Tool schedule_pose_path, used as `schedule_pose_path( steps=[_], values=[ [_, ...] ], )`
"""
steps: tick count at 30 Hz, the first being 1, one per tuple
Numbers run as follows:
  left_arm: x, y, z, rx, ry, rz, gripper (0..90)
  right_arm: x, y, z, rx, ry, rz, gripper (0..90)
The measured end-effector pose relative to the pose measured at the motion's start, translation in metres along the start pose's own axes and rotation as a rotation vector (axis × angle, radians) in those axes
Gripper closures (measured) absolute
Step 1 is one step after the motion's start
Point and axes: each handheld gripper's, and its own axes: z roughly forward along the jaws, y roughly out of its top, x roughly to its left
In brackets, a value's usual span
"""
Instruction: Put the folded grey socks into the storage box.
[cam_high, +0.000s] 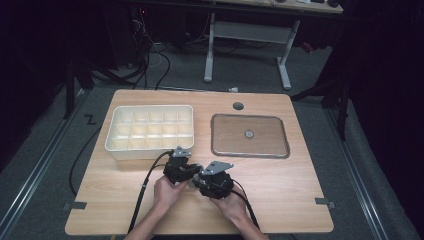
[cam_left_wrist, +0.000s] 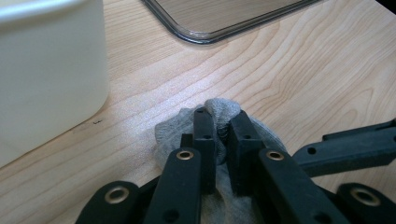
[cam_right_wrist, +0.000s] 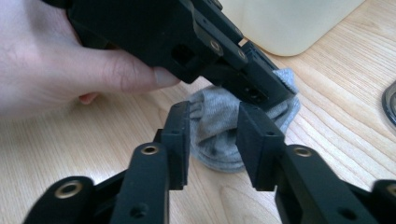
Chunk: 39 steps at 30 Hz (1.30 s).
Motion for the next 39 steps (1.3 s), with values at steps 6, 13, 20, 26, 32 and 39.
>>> schedule_pose_path(
  steps=[6,13,20,26,32,39],
  values=[
    [-0.001,-0.001,-0.001,-0.001,0.009,0.021,83.4,0.003,-0.002,0.000,0.010,-0.040,-0.026,88.5],
    [-0.001,-0.001,-0.001,-0.001,-0.001,0.022,83.4,-0.009,-0.018,0.002,0.046,-0.057,-0.005,89.7],
    [0.000,-0.001,-0.001,-0.009,-0.018,0.022,82.1,-0.011,-0.024,0.006,0.074,-0.058,-0.006,89.9],
    [0.000,0.000,-0.003,-0.026,-0.044,0.015,77.0,-0.013,-0.024,0.007,0.075,-0.034,0.003,90.0],
    [0.000,0.001,-0.009,-0.049,-0.084,0.005,65.0,-0.016,-0.025,0.006,0.081,-0.017,0.017,90.0],
    [-0.005,-0.001,-0.031,-0.126,-0.063,0.010,55.7,-0.016,-0.025,0.006,0.080,-0.009,0.022,89.9]
  ],
)
